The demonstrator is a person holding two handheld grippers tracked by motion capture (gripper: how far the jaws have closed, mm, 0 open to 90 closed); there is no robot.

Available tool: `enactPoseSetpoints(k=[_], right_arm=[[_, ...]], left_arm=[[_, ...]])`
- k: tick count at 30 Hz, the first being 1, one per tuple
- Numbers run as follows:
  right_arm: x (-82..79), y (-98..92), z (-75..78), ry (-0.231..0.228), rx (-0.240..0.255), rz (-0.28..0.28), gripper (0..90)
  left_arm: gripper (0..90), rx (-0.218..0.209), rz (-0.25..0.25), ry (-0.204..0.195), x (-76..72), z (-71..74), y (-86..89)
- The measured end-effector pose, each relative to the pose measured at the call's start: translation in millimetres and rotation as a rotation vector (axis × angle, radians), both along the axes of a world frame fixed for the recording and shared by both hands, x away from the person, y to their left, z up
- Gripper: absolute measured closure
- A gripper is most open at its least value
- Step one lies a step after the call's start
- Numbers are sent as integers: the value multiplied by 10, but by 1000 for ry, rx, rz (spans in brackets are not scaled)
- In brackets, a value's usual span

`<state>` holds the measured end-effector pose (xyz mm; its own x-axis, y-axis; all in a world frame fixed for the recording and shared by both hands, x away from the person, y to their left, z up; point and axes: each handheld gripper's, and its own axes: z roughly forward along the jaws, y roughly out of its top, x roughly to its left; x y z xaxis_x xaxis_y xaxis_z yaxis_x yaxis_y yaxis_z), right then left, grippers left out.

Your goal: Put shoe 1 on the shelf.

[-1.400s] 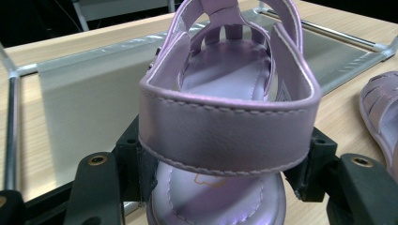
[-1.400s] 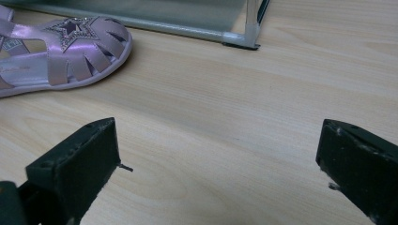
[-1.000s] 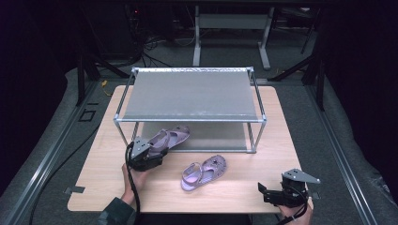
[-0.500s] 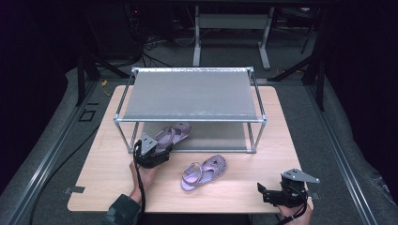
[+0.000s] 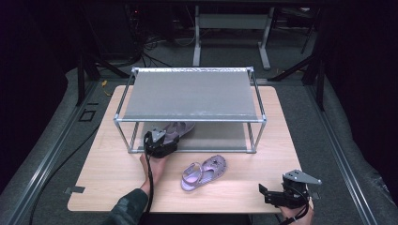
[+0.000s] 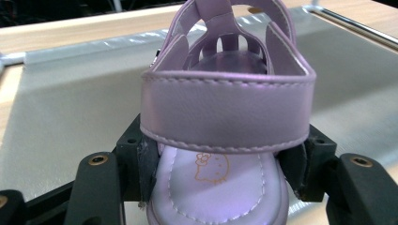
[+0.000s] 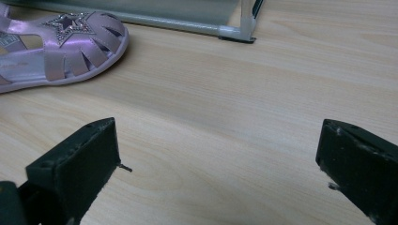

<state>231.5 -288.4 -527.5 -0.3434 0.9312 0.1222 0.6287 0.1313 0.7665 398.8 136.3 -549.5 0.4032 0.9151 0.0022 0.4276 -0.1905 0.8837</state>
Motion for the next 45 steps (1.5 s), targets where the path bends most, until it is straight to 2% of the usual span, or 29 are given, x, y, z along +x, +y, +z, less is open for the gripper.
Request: enactPoseSetpoints(k=[1,7,10,11,14,15,17,20,21,22,25,29,32,35,36,37,39,41,43,45], right_arm=[[-1,-5,-3,-1,1,1,0],[-34,-38,-11,-3,5,-3,0],[-52,-44,-8,-1,2,-3,0],[-52,-46,-6,-2,3,-1,0],[-62,-63,25,-2,-11,-17,0],[-62,-71,25,-14,7,-10,0],[-75,-81,36,-24,14,-15,0],[-95,-79,37,-20,7,-17,0],[-98,-79,36,-15,6,-12,0],[-94,-75,27,-21,9,-13,0],[-91,-67,22,-24,12,-13,0],[-81,-45,25,-18,9,-6,0],[-77,-35,22,-17,12,-7,0],[-67,-21,18,-16,11,-3,0],[-61,-11,19,-15,10,-5,0],[-59,-8,20,-16,8,-3,0],[-52,-6,28,-14,10,4,0],[-48,4,27,-23,13,6,0],[-47,4,25,-23,10,5,0],[-44,3,22,-18,8,4,0]], left_arm=[[371,-11,-1,7,28,-4,-14],[370,20,-2,27,128,-90,-124],[365,10,7,50,138,-119,-129],[363,17,0,61,143,-121,-126],[323,40,-50,134,155,-148,-111],[298,39,-60,143,149,-159,-101],[281,29,-88,151,130,-149,-63],[214,25,-92,129,46,-97,-50],[201,23,-107,136,13,-66,-42],[188,37,-114,118,-13,-38,-30],[211,32,-125,85,-74,47,10],[341,32,-112,93,-49,56,49],[377,0,-98,101,-35,26,58],[423,-55,-63,125,-17,32,41],[438,-69,-67,135,-7,33,33],[442,-89,-71,142,4,32,13],[445,-78,-62,125,0,38,-45],[447,-77,-62,127,-9,51,-100],[446,-97,-67,129,-12,50,-138],[422,-85,-60,133,-22,50,-155]])
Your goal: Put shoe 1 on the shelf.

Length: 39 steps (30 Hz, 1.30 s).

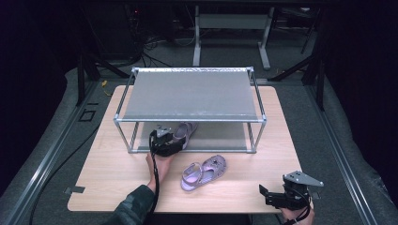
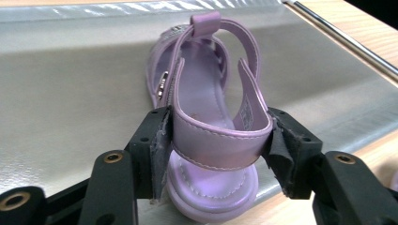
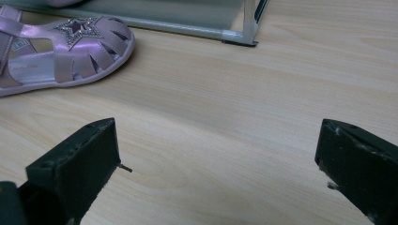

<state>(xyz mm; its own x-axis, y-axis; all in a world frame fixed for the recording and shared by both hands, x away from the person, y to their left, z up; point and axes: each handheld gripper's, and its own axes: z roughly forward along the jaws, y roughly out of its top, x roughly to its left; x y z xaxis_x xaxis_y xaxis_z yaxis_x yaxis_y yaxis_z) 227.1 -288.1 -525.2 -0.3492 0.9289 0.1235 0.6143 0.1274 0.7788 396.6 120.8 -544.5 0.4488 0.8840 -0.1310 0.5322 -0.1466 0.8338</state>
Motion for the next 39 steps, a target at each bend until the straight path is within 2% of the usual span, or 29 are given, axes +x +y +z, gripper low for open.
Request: enactPoseSetpoints(k=[2,4,5,6,7,9,12,13,17,20,23,26,29,33,39], right_arm=[[-6,-2,0,5,2,1,0],[-20,-7,1,1,1,2,0],[-27,-13,2,1,-2,1,0],[-35,-19,2,1,-1,-2,0],[-43,-25,4,4,1,-3,0],[-49,-34,0,-1,0,-6,0],[-45,-23,-5,-1,3,-5,0],[-41,-18,-6,-1,3,-4,0],[-28,19,6,0,4,1,0],[-28,25,8,6,-9,5,0],[-28,14,1,9,-6,4,0],[-29,9,3,6,-1,5,0],[-29,18,12,4,0,4,0],[-24,17,13,6,1,7,0],[-7,33,-3,-1,15,11,0]], left_arm=[[391,2,-21,4,-5,-11,27],[353,-25,-65,14,-17,-22,84],[322,-18,-82,5,-43,-29,109],[314,16,-83,-3,-72,-40,119],[286,20,-99,-1,-108,-61,149],[285,29,-105,7,-162,-88,164],[322,53,-142,9,-194,-117,185],[355,55,-145,11,-190,-126,177],[381,64,-137,31,-153,-165,130],[403,80,-126,30,-151,-174,104],[449,41,-117,44,-130,-167,76],[453,29,-130,48,-113,-154,-7],[443,55,-142,34,-100,-149,-64],[426,40,-144,37,-77,-164,-64],[418,48,-143,29,-44,-171,-125]])
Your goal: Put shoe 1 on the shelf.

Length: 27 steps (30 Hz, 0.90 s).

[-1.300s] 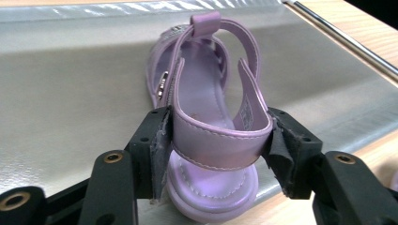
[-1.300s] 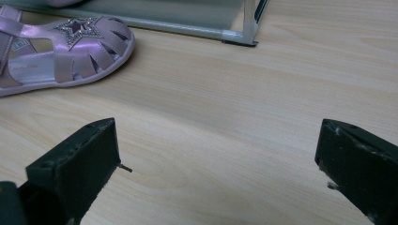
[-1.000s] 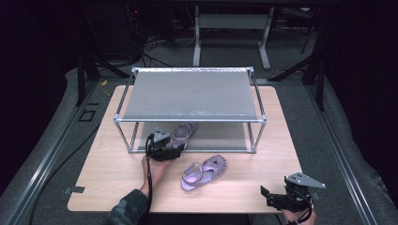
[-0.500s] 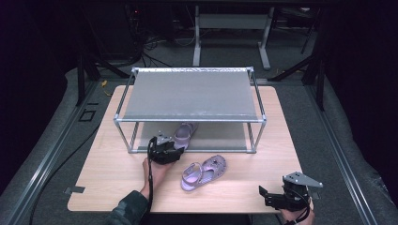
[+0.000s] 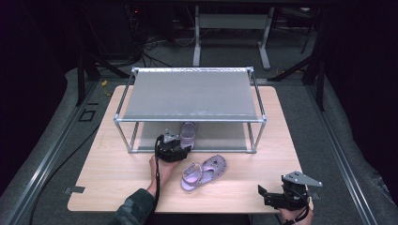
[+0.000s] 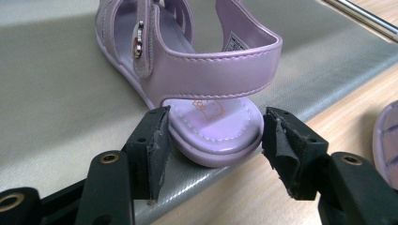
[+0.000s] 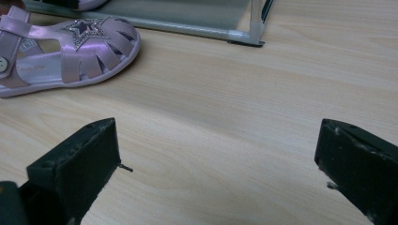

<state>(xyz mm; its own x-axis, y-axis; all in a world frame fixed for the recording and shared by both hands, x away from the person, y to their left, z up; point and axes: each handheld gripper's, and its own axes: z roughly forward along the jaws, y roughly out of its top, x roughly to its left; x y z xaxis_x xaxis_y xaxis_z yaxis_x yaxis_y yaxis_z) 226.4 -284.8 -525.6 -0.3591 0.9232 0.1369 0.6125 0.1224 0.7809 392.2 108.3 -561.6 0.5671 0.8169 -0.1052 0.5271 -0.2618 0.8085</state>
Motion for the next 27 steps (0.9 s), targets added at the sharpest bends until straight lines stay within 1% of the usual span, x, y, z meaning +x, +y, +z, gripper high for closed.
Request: enactPoseSetpoints(k=[1,3,5,6,7,8,9,10,11,12,13,14,15,16,17,18,20,21,22,23,25,27], right_arm=[[1,2,0,0,2,-1,0],[3,0,4,9,6,1,0],[6,7,3,1,16,1,0],[2,14,5,1,24,-1,0],[2,26,2,-9,29,-4,0],[0,32,3,-13,30,-2,0],[-1,40,1,-15,37,1,0],[3,52,-1,-6,33,7,0],[5,63,-6,-6,34,9,0],[10,72,-13,-10,37,10,0],[15,89,-15,0,41,15,0],[22,104,-18,1,39,18,0],[25,117,-17,5,39,23,0],[37,145,-21,9,48,31,0],[46,163,-18,24,47,36,0],[56,183,-23,17,54,38,0],[66,225,-17,19,51,47,0],[72,243,-14,23,46,56,0],[81,260,-20,17,47,56,0],[82,266,-16,25,46,60,0],[91,280,-25,23,49,64,0],[91,278,-29,26,50,64,0]], left_arm=[[418,-1,3,-6,4,-5,-7],[416,0,1,-6,10,-5,-1],[415,7,1,-1,-5,12,19],[384,7,1,-1,-5,12,19],[348,17,-2,-15,-40,39,57],[315,15,-3,-25,-69,58,89],[285,25,-12,-31,-107,85,134],[260,19,-13,-36,-141,102,171],[244,21,-13,-39,-168,115,200],[229,31,-21,-44,-209,133,240],[221,34,-20,-48,-243,143,279],[205,37,-25,-49,-261,145,305],[181,40,-39,-41,-288,146,353],[161,37,-46,-42,-314,144,388],[143,44,-59,-44,-335,147,415],[138,50,-67,-46,-365,147,447],[118,63,-82,-43,-430,145,519],[100,54,-83,-37,-459,142,552],[85,52,-91,-36,-477,142,576],[66,58,-103,-34,-505,145,613],[30,35,-117,-35,-555,148,657],[1,27,-132,-37,-626,165,696]])
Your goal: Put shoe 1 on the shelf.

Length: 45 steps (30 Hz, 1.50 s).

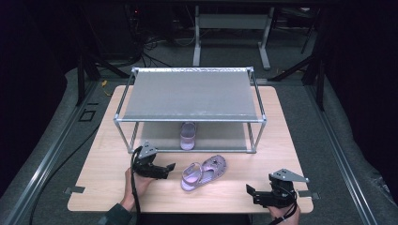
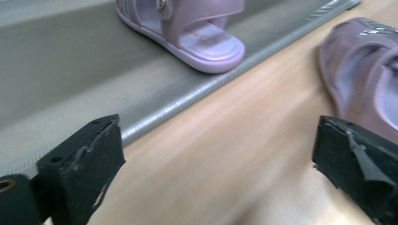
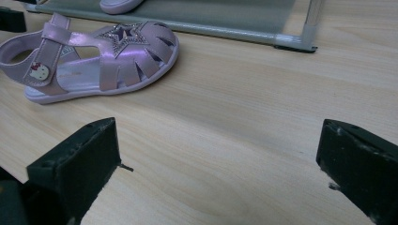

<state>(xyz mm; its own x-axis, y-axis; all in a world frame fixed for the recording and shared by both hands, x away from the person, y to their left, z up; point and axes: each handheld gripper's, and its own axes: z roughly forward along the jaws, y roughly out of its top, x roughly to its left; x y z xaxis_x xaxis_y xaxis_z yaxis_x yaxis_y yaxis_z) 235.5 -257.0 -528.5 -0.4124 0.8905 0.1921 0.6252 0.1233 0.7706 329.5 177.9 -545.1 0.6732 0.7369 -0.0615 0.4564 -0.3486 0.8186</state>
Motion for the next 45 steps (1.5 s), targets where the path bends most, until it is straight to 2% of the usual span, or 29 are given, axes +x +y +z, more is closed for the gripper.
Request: enactPoseSetpoints(k=[3,6,8,9,10,11,14,15,16,17,18,19,20,22,23,26,27,28,29,31,33,35,39,42,45], right_arm=[[-2,7,-13,0,4,-9,0],[-9,50,-8,1,7,-8,0],[-2,109,-1,9,13,13,0],[2,164,1,5,-1,11,0],[13,219,5,14,9,43,0],[19,282,6,15,-8,33,0],[57,447,9,36,-16,70,0],[74,498,10,33,-4,101,0],[83,566,21,35,-27,88,0],[107,618,19,32,-4,130,0],[117,673,25,30,-25,119,0],[151,722,20,34,15,166,0],[180,781,21,40,19,183,0],[219,914,49,51,-60,136,11],[257,958,44,51,-30,164,19],[331,1117,91,52,-60,158,47],[366,1163,97,46,-24,191,64],[389,1225,119,50,-48,182,87],[418,1280,131,49,-33,205,115],[462,1412,171,50,-65,195,153],[519,1521,188,44,-39,243,232],[562,1623,205,54,-85,220,314],[606,1718,183,75,-123,225,446],[592,1752,185,63,-173,195,539],[598,1769,173,58,-187,187,620]], left_arm=[[0,-13,-8,-11,-96,24,32],[0,-7,-16,-24,-198,58,78],[0,-2,-12,-29,-262,70,124],[0,-9,-6,-32,-305,72,168],[0,-6,-1,-34,-336,74,203],[0,-2,6,-38,-366,72,236],[0,8,25,-47,-453,79,363],[0,7,35,-44,-482,78,405],[0,7,42,-43,-508,73,452],[0,4,51,-42,-530,65,483],[0,5,64,-43,-559,53,524],[0,3,75,-39,-584,39,568],[0,-3,90,-36,-608,25,617],[0,-12,113,-27,-641,2,715],[0,-21,126,-24,-653,-6,762],[0,-29,155,-19,-682,-16,875],[0,-26,161,-18,-687,-18,905],[0,-23,167,-18,-694,-18,931],[0,-25,169,-16,-702,-18,954],[0,-24,181,-19,-722,-13,987],[0,-27,188,-17,-735,-6,1016],[0,-23,188,-22,-748,0,1037],[0,-23,190,-20,-768,-7,1055],[0,-23,188,-12,-756,-28,1052],[0,-19,181,-13,-753,-37,1024]])
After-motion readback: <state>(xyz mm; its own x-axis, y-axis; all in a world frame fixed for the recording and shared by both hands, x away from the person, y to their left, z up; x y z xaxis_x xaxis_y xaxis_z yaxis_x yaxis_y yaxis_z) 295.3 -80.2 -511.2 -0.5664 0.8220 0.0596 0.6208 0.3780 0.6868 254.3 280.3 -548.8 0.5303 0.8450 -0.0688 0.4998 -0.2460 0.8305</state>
